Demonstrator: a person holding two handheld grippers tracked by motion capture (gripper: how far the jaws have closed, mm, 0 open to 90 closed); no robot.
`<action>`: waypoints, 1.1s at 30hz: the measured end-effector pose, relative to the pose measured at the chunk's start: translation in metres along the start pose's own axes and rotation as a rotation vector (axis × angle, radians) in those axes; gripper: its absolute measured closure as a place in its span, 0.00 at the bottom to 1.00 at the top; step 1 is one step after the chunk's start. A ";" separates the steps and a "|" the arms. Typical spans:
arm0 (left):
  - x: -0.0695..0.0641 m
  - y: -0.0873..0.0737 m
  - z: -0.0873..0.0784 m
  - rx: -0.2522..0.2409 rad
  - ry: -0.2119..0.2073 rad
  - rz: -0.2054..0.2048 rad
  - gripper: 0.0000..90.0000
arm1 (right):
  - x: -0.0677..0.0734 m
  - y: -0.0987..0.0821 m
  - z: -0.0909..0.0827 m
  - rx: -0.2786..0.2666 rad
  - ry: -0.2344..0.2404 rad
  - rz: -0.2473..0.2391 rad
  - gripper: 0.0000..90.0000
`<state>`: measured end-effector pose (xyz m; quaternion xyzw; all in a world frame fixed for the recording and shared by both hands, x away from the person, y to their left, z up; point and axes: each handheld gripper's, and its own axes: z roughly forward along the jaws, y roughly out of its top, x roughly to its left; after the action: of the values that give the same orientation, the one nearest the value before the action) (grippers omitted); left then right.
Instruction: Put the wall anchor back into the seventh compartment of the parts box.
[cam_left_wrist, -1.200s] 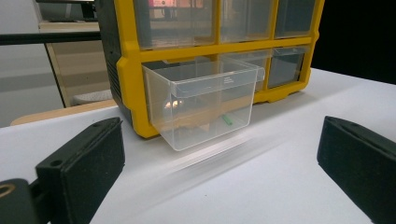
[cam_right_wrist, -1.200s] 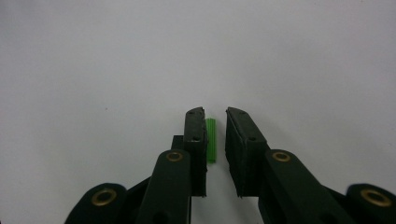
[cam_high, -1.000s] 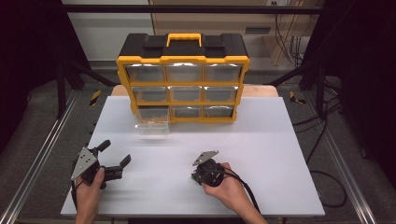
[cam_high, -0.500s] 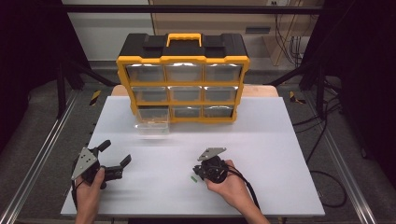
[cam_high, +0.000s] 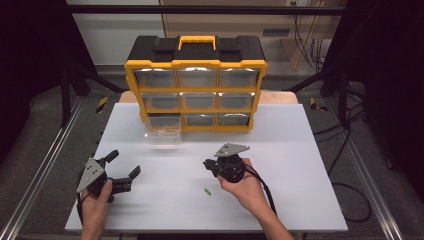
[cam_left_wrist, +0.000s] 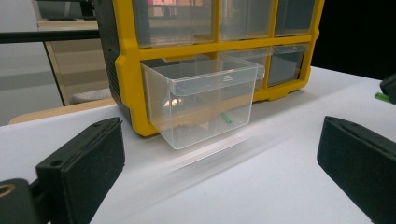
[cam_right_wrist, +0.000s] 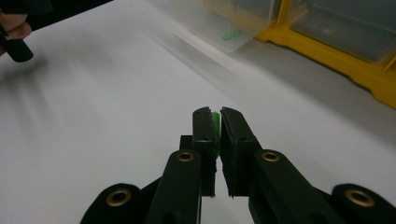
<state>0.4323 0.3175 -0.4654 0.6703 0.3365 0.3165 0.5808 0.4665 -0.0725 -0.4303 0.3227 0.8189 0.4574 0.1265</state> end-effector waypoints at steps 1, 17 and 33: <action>0.000 0.000 0.000 0.000 0.001 0.001 0.01 | -0.001 0.003 0.000 -0.004 0.000 -0.002 0.94; 0.001 0.000 0.000 -0.001 0.006 0.000 0.01 | -0.006 0.048 0.011 -0.051 -0.028 -0.044 0.94; 0.003 0.000 -0.001 -0.008 0.010 -0.007 0.01 | -0.013 0.086 0.034 -0.074 -0.051 -0.058 0.94</action>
<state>0.4330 0.3202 -0.4653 0.6652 0.3404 0.3190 0.5830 0.5294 -0.0259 -0.3787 0.3053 0.8069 0.4753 0.1727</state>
